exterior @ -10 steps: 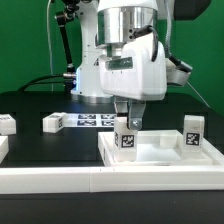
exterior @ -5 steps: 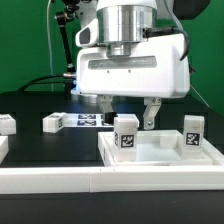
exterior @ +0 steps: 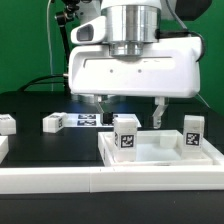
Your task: Assemble square table
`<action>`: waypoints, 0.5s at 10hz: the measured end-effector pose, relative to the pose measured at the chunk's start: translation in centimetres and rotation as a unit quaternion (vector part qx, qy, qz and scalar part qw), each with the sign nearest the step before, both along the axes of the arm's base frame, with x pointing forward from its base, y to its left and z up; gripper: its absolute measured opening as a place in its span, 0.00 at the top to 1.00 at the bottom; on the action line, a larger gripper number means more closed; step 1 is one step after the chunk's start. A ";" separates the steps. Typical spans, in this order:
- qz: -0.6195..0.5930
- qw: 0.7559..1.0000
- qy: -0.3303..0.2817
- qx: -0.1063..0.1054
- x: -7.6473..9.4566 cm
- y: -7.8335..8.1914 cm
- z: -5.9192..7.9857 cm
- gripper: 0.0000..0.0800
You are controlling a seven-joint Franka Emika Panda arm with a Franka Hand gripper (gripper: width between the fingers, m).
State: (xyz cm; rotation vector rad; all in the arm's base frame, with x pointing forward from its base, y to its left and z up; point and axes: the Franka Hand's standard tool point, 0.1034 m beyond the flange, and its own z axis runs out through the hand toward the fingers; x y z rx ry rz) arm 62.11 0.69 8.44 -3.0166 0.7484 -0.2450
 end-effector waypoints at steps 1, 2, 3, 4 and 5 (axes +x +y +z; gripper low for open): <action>0.054 0.998 0.001 -0.012 0.0 0.0 0.0 0.19; 0.089 0.996 0.002 -0.018 0.0 0.0 0.0 0.19; 0.137 0.990 0.003 -0.026 0.0 -0.3 0.0 0.19; 0.168 0.985 0.005 -0.033 0.0 -0.4 -0.1 0.19; 0.205 0.978 0.006 -0.040 -0.1 -0.5 -0.1 0.19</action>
Offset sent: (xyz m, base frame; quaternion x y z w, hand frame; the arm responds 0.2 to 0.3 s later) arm 0.0008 -0.0008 -0.0021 0.0041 0.0013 -0.2073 0.9783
